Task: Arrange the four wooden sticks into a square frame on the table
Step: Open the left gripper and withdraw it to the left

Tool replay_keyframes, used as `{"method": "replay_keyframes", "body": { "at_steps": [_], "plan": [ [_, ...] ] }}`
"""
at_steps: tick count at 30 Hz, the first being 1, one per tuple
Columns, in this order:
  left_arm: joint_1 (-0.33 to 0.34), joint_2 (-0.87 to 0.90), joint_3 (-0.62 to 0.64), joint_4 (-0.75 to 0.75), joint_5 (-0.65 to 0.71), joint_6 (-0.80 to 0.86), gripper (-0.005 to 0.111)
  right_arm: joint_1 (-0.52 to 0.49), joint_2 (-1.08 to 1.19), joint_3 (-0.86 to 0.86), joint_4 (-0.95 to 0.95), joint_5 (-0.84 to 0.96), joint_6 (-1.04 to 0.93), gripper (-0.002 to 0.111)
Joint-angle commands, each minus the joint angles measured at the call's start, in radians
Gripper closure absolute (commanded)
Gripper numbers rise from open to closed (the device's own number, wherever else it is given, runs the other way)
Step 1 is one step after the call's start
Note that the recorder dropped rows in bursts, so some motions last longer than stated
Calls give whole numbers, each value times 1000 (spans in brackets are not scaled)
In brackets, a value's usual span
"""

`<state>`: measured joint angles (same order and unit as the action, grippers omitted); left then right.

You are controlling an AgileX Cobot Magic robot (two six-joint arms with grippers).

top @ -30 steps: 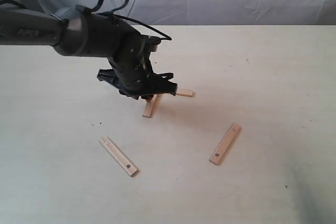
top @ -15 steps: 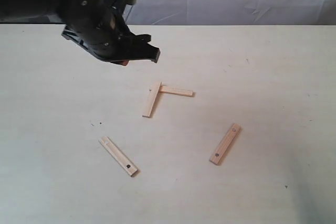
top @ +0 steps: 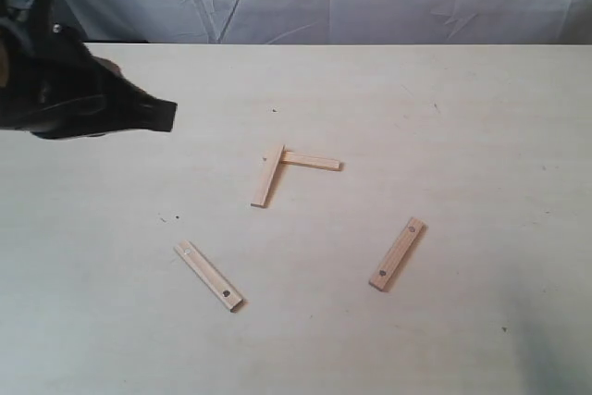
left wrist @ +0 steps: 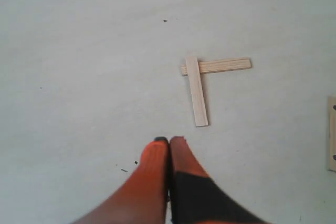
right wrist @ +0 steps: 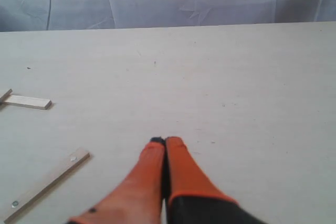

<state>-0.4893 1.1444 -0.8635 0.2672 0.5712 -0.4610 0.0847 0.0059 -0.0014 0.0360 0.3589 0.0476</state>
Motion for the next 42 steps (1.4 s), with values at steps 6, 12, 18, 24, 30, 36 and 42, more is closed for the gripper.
{"method": "replay_keyframes", "body": {
  "at_steps": [6, 12, 18, 24, 30, 36, 42],
  "plan": [
    [-2, -256, 118, 11, -8, 1, 107, -5, -6, 1, -1, -450, -2, 108],
    [-2, -360, 128, 14, 16, 1, 107, -5, -6, 1, -1, -635, -2, 108],
    [-2, -436, 128, 18, 22, 1, 107, -5, -6, 1, 1, -670, -2, 108],
    [-2, -459, 128, 20, 37, 1, 107, -5, -6, -31, 33, -579, -21, 108],
    [-2, -458, 128, 22, 39, 1, 107, -5, 55, -270, 38, -153, -76, 109],
    [-2, -458, 128, 22, 39, 1, 107, -5, 291, -511, 63, 307, -72, 109],
    [-2, -458, 128, 22, 39, 1, 107, -5, 471, -602, 88, 400, -70, 109]
  ]
}}
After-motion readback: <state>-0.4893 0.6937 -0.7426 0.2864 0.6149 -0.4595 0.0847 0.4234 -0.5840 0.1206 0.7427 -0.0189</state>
